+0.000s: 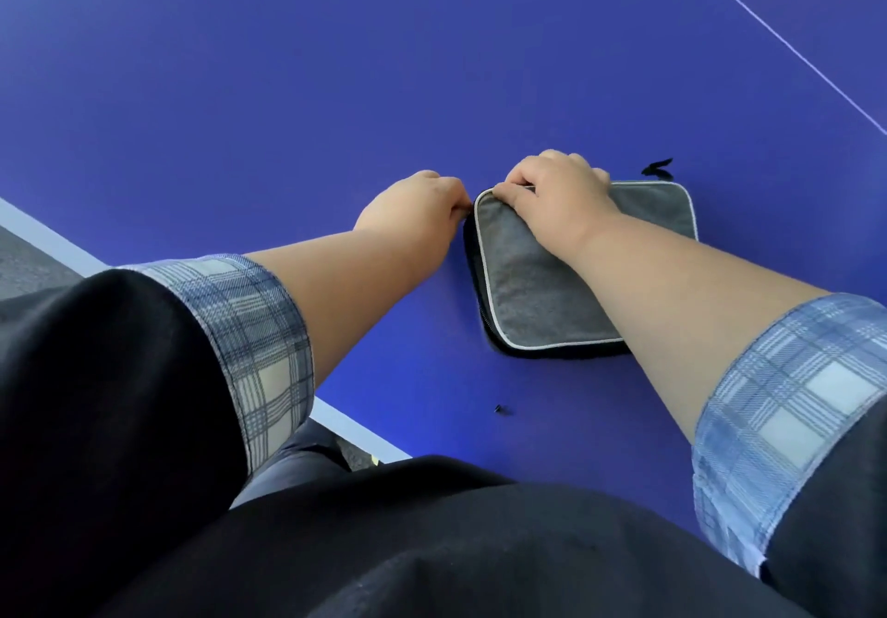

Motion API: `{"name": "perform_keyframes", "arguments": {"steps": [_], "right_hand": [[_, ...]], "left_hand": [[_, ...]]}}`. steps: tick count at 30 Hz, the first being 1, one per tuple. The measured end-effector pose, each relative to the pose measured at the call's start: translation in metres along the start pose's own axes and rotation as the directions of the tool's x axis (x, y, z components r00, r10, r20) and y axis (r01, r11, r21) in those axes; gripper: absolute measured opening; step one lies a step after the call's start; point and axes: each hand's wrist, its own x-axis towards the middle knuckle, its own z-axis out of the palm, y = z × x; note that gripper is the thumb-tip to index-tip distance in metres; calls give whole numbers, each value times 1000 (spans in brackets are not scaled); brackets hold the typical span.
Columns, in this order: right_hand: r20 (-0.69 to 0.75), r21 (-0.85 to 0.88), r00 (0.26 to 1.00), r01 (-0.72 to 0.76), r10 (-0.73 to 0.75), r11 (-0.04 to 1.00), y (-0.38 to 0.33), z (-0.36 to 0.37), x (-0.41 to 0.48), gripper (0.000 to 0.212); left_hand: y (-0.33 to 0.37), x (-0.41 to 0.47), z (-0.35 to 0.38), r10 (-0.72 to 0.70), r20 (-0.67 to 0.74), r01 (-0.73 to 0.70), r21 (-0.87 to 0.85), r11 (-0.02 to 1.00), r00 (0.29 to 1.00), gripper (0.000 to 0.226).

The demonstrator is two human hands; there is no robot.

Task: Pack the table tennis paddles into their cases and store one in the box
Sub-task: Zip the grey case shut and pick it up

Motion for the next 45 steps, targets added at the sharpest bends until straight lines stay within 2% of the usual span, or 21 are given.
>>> {"name": "perform_keyframes", "arguments": {"steps": [2,5,13,16,18,19,20,22,24,25,27,28,30,32,35,40,43,45], "right_hand": [[-39,87,995,-93,97,992,5,-1,2,31],[-56,174,985,-154,166,973,12,-4,3,26],[-40,208,954,-283,297,937,15,-6,10,31],[-57,397,851,-461,522,794,29,-17,14,41],[-18,507,775,-537,631,674,43,-26,12,38],[5,509,758,-564,652,651,47,-30,11,36],[3,469,768,-567,640,678,48,-32,9,34],[-41,338,868,-455,496,824,41,-33,3,29],[-72,280,970,-203,232,938,24,-31,-1,22],[-59,239,995,-62,79,969,14,-31,-4,29],[83,61,976,198,-203,978,-6,-30,-6,58],[169,-60,944,298,-285,953,-13,-28,-6,68],[281,-226,907,380,-313,897,-21,-24,-5,68],[246,-254,926,346,-285,903,-24,-20,-3,52],[135,-186,963,256,-234,949,-22,-15,2,37],[-31,-278,992,109,-122,954,-6,-5,7,43],[-134,-211,991,-22,-7,977,-7,-10,18,43],[-174,-136,976,-156,132,978,-3,-18,28,42]], "left_hand": [[-1,1,0,15,-13,-15,-6,1000,1000,23],[-3,0,1,46,-28,-46,-12,999,999,26],[-3,-15,10,98,-49,-98,-2,995,994,24],[-10,-25,18,139,18,-140,101,985,990,16],[-16,-31,22,137,28,-139,93,986,990,16],[-17,-32,23,133,30,-135,82,987,991,17],[-18,-33,23,126,33,-128,73,989,992,17],[-19,-31,21,110,33,-112,56,992,993,20],[-20,-28,17,102,31,-104,45,994,994,22],[-20,-27,15,99,32,-101,43,994,995,22],[-19,-23,11,89,32,-90,41,995,995,22],[-19,-20,8,80,29,-82,43,996,996,21],[-19,-13,4,64,21,-64,47,997,998,21],[-17,-6,0,52,16,-52,43,998,999,22],[-11,0,-1,30,-2,-30,25,999,1000,20],[11,7,3,4,-16,-5,-22,1000,1000,13],[20,14,-2,-11,-67,7,-59,998,998,10],[22,16,-5,21,-92,-27,-62,998,996,12]]}}
